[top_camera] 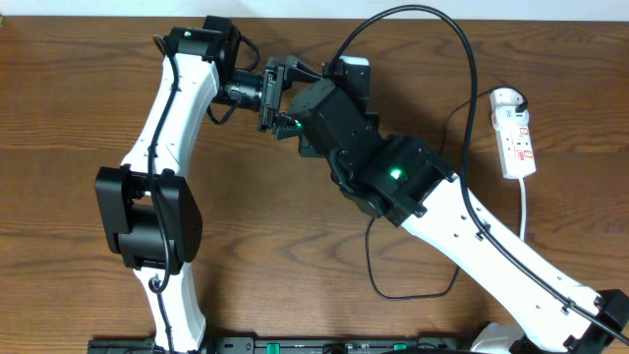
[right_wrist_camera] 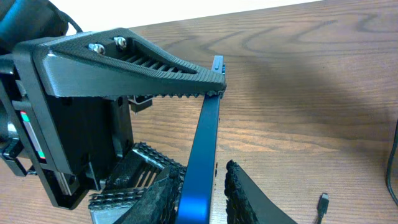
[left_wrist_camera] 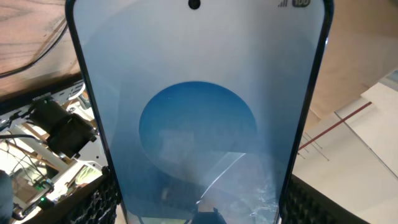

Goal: Plug charger to phone and switch on socket

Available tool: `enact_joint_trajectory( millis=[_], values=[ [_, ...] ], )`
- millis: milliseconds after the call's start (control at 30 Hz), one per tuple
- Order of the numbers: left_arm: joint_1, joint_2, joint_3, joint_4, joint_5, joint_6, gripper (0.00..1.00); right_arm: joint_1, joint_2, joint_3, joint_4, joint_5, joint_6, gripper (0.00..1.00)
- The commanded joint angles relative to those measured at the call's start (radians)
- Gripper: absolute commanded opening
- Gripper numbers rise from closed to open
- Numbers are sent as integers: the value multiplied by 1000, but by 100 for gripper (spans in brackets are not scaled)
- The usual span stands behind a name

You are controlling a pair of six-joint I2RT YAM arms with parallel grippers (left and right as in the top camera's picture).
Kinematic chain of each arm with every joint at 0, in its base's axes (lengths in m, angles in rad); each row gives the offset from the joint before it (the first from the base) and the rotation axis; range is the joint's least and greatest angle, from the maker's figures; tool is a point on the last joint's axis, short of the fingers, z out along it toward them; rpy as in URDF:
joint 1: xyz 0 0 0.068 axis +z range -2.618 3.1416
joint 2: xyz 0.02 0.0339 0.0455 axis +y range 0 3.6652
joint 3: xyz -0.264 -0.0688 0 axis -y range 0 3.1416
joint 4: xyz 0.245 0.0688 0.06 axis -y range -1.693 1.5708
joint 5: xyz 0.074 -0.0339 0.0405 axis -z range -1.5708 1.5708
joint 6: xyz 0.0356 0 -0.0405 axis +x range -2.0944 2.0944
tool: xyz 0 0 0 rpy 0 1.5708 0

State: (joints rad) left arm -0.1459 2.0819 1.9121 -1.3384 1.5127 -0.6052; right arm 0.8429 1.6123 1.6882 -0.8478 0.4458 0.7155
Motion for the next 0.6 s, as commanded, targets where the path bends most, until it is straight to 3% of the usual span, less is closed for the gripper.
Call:
enact_joint_trajectory(
  millis=[0,333,567],
  values=[
    [2,-31,6,-3,39,9,73,0,6,23,3,19,-1,23],
    [2,-31,6,-3,40,9,73,0,6,23,3,19,13,3],
    [2,-31,6,-3,39,9,74,0,6,23,3,21,50,2]
  ],
)
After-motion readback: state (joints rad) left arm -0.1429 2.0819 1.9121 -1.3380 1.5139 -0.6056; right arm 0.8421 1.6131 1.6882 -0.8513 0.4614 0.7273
